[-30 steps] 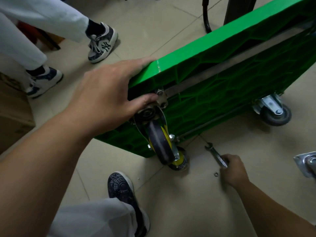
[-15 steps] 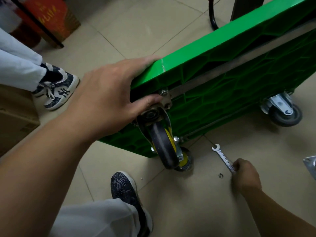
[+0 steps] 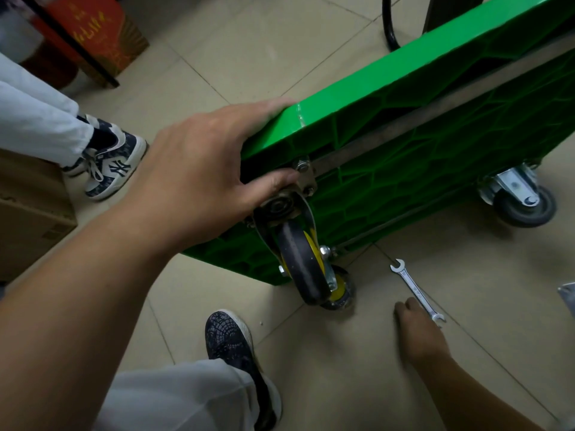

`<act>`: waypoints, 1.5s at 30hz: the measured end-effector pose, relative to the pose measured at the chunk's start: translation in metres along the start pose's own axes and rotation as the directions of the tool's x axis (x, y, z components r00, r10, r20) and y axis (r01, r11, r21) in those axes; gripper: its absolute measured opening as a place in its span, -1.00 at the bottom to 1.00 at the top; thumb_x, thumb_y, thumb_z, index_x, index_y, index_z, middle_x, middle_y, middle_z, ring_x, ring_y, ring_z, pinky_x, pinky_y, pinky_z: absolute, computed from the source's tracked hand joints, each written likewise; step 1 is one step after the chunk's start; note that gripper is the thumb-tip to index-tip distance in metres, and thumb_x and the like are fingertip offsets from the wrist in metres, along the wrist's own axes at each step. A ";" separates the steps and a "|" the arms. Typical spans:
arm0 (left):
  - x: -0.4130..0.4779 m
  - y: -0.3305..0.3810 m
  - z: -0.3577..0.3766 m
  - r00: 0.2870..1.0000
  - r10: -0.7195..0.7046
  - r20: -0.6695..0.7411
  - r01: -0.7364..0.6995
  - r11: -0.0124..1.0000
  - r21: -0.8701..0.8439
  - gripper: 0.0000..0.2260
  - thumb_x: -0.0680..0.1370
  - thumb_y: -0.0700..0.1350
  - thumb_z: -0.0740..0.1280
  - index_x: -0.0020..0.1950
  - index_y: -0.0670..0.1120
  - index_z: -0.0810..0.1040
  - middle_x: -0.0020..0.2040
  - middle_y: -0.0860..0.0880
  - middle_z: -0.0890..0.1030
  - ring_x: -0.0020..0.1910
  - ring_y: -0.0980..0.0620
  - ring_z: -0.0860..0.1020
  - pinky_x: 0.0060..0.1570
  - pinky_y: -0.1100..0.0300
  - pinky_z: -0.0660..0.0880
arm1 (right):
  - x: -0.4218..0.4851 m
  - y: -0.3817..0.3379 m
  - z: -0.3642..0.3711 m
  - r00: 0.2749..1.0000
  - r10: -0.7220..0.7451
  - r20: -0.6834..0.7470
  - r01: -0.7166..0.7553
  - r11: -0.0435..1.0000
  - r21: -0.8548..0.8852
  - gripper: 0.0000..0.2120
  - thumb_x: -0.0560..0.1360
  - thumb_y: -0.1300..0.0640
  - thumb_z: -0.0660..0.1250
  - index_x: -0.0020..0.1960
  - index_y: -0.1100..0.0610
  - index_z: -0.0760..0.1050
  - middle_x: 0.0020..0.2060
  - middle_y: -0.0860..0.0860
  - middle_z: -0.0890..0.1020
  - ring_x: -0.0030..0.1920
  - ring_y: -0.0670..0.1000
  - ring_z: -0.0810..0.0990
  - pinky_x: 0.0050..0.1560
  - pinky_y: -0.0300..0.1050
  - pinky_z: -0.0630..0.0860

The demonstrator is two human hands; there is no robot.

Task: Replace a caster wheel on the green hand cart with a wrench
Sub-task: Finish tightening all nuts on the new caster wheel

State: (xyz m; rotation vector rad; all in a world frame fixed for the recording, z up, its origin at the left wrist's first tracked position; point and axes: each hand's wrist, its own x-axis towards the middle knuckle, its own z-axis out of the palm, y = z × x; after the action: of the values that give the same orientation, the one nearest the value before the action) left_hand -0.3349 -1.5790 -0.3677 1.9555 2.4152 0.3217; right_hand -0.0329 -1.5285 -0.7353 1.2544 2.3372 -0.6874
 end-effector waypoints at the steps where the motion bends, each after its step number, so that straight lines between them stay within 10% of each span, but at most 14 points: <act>1: 0.000 0.000 0.000 1.000 0.000 0.001 0.000 1.000 -0.004 -0.40 0.52 0.28 0.34 0.54 0.17 0.36 0.30 0.16 0.60 0.19 0.01 0.60 0.05 -0.10 0.58 | -0.001 0.003 0.000 1.000 0.019 -0.020 -0.019 1.000 -0.009 -0.76 0.52 0.37 0.10 0.10 0.13 0.39 0.12 0.07 0.42 0.09 0.13 0.56 -0.05 0.00 0.52; 5: 0.003 0.002 -0.002 1.000 -0.019 0.014 0.020 0.998 -0.059 -0.35 0.48 0.42 0.30 0.50 0.17 0.42 0.24 0.17 0.63 0.12 0.05 0.62 0.02 -0.07 0.59 | -0.001 0.019 0.000 0.985 0.154 -0.072 -0.152 0.988 0.040 -0.83 0.53 0.28 0.13 0.06 0.12 0.42 0.05 0.10 0.51 -0.04 0.15 0.60 -0.07 -0.03 0.54; 9: 0.006 0.002 -0.001 0.998 -0.059 -0.019 0.057 0.995 -0.078 -0.44 0.47 0.41 0.32 0.41 0.21 0.49 0.12 0.16 0.67 0.00 0.04 0.63 -0.06 -0.05 0.59 | -0.006 0.010 -0.022 0.909 0.398 -0.120 -0.267 0.781 0.565 -0.91 0.40 0.23 0.43 -0.16 0.11 0.53 -0.21 0.14 0.64 -0.16 0.21 0.61 -0.15 -0.09 0.44; 19: 0.000 0.009 -0.004 0.999 -0.051 -0.011 0.050 0.997 -0.060 -0.49 0.51 0.31 0.37 0.43 0.22 0.45 0.16 0.11 0.66 0.09 -0.02 0.61 -0.01 -0.02 0.56 | -0.055 -0.147 -0.219 0.908 0.224 -0.355 0.363 0.007 0.932 -0.89 0.50 0.22 0.49 -0.04 0.26 0.61 -0.26 0.09 0.71 -0.27 0.00 0.72 -0.25 -0.26 0.59; 39: -0.009 -0.013 -0.015 0.994 -0.081 0.072 0.089 0.988 -0.123 -0.58 0.55 0.19 0.41 0.40 0.22 0.50 0.12 0.08 0.68 0.07 -0.06 0.61 0.01 -0.06 0.55 | -0.071 -0.188 -0.240 0.897 0.258 -0.360 0.357 0.060 0.932 -0.89 0.40 0.29 0.56 -0.11 0.23 0.65 -0.28 0.03 0.73 -0.25 -0.13 0.70 -0.18 -0.29 0.60; 45: -0.009 -0.012 -0.015 0.995 -0.089 0.052 0.093 0.992 -0.084 -0.56 0.55 0.16 0.42 0.42 0.22 0.49 0.18 0.05 0.68 0.15 -0.09 0.59 0.01 0.02 0.51 | -0.071 -0.188 -0.240 0.871 0.260 -0.416 0.361 0.233 0.903 -0.91 0.40 0.16 0.58 -0.16 0.13 0.68 -0.30 -0.03 0.72 -0.24 -0.10 0.70 -0.20 -0.25 0.61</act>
State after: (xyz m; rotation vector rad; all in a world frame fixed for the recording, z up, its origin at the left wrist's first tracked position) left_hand -0.3465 -1.5924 -0.3559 1.7908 2.4088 0.3657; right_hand -0.1822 -1.5231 -0.4605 2.0142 2.1980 -2.4385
